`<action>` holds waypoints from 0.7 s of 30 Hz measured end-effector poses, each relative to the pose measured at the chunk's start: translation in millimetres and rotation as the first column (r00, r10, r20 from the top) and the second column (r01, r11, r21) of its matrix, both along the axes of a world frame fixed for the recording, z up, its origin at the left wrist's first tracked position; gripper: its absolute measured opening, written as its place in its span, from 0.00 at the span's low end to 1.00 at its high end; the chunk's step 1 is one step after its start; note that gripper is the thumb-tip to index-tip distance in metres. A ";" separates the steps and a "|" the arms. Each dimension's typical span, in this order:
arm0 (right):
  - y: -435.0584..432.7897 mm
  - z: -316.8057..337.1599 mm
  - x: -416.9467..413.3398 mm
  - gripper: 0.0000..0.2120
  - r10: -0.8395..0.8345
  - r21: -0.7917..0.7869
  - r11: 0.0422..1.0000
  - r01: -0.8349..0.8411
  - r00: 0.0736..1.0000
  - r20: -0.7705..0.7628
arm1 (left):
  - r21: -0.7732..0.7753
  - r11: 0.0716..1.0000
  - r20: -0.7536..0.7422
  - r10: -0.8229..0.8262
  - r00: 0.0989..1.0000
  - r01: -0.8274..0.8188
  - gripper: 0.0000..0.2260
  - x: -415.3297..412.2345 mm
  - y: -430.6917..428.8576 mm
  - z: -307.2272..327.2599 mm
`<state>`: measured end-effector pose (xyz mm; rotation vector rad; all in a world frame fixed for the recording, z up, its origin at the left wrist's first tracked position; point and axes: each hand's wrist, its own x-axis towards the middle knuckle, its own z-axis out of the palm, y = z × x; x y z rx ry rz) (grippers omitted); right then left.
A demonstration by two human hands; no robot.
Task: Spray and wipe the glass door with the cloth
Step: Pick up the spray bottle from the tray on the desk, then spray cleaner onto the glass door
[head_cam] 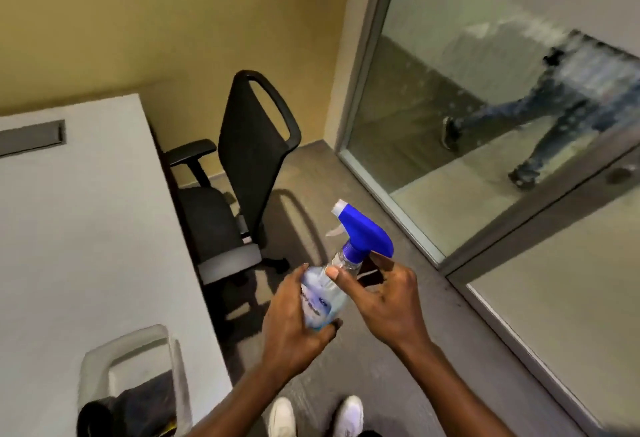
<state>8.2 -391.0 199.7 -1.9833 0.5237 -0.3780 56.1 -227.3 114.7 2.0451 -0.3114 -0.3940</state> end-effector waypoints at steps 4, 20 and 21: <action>-53.1 13.7 -37.1 0.19 -0.203 0.090 0.977 0.194 0.974 0.099 | -0.031 0.967 0.060 -0.252 0.966 0.254 0.46 -5.1 -63.2 16.5; -274.4 100.9 -216.2 0.15 -0.586 0.453 0.801 0.393 0.668 0.458 | -0.143 0.506 0.155 -0.837 0.524 0.851 0.51 -137.1 -367.1 97.1; -288.4 105.0 -229.0 0.18 -0.595 0.450 0.797 0.403 0.651 0.472 | -0.164 0.476 0.158 -0.852 0.499 0.864 0.48 -145.4 -382.5 102.9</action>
